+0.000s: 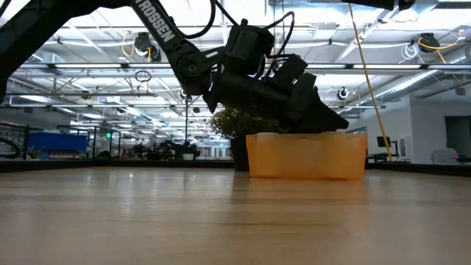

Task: Pick and place pill bottles into a basket
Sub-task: Put the white pill bottle into the orange bin, then return to Home Position

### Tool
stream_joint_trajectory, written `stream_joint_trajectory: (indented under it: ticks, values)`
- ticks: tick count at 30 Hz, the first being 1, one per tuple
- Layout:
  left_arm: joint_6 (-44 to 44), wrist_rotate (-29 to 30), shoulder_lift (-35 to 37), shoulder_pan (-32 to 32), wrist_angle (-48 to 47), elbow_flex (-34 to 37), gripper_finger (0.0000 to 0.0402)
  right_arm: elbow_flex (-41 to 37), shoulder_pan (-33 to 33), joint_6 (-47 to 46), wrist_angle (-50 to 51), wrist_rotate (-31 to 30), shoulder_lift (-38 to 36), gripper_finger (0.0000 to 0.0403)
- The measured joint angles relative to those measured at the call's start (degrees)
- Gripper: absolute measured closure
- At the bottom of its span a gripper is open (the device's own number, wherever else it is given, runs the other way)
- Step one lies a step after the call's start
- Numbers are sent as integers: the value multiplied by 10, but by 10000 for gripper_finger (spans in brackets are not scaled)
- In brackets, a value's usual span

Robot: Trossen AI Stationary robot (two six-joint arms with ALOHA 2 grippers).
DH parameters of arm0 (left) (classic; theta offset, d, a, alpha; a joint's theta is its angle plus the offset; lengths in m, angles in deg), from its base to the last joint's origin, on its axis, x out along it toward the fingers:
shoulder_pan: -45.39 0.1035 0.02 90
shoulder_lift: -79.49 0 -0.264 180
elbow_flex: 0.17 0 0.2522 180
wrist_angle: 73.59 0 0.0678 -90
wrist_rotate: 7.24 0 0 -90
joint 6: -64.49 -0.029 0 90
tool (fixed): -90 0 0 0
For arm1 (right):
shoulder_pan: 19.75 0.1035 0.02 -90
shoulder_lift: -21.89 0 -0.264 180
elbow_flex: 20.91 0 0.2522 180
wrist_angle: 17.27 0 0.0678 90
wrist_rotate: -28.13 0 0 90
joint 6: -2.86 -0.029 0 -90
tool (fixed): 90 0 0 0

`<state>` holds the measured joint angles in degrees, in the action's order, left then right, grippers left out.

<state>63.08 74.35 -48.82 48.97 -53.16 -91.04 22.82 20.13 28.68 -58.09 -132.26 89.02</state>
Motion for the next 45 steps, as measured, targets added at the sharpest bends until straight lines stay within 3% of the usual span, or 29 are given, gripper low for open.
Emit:
stream_joint_trajectory:
  ticks: [9, 15, 20, 25, 27, 29, 33, 36, 40, 45]
  values:
    - [-10, 15, 0, 2, 9, 0, 130, 0, 0, -4, 0, 0, 0, 67]
    - [9, -28, 24, 3, 7, 1, 125, 0, 8, -7, 0, -39, -1, 78]
    - [-10, -40, 84, -6, -67, 1, 190, 0, 39, 25, -1, -105, -1, 148]
    - [-39, -42, 144, -19, -144, 16, 305, 1, 61, 25, 7, -106, -2, 287]
    - [-41, -58, 169, -25, -142, 48, 360, 1, 68, 13, 23, -106, -2, 356]
    - [-34, -95, 188, -34, -92, 86, 389, -1, 72, -32, 43, -97, -2, 389]
    - [-3, -86, 250, -57, -20, 190, 386, -37, 69, -170, 67, -3, -2, 400]
    - [14, -59, 309, -65, -14, 281, 396, -77, 69, -241, 74, 18, -2, 402]
    - [48, -69, 404, -83, 65, 401, 391, -134, 58, -291, 60, 94, -22, 402]
    - [69, -65, 539, -94, 175, 550, 397, -192, 11, -306, 55, 201, -110, 402]
